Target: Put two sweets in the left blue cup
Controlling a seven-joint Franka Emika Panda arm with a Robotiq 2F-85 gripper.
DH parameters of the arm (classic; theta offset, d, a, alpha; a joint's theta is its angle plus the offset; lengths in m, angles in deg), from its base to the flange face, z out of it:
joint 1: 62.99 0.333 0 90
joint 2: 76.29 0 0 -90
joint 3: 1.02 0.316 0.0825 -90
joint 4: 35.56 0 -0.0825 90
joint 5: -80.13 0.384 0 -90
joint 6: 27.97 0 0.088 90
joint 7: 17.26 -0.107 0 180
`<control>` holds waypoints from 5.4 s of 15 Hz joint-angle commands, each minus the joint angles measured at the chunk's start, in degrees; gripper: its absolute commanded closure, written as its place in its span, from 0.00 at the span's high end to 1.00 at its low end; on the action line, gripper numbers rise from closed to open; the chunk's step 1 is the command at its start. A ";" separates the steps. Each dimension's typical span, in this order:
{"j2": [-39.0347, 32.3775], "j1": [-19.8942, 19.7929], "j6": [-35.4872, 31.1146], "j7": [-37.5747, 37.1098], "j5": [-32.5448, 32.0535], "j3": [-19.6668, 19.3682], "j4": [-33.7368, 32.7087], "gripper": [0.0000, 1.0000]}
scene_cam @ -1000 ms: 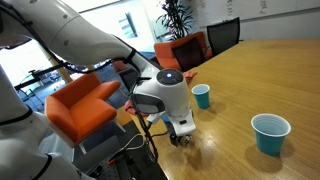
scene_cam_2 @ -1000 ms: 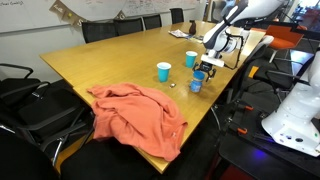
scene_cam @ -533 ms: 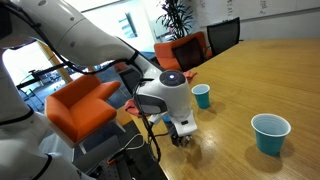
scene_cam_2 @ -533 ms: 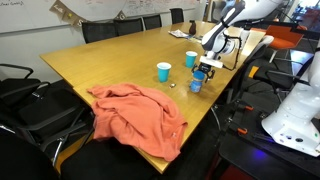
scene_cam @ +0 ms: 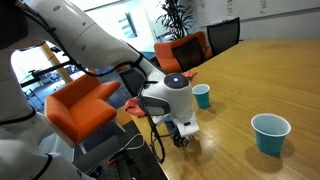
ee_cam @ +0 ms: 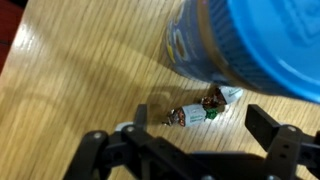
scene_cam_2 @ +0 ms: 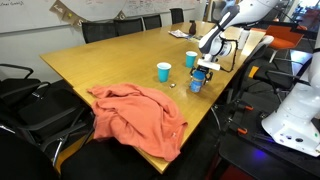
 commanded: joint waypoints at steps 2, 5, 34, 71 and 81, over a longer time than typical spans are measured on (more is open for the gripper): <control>-1.77 0.43 -2.36 0.57 0.19 0.27 -1.08 0.66; -2.12 0.42 -2.86 0.61 0.12 0.26 -1.32 0.41; 15.40 1.65 13.35 15.27 17.32 1.67 -13.88 0.01; 17.07 8.74 22.38 -1.23 -21.23 2.29 -7.74 1.00; 15.53 8.21 19.35 1.99 -20.89 2.79 -7.47 1.00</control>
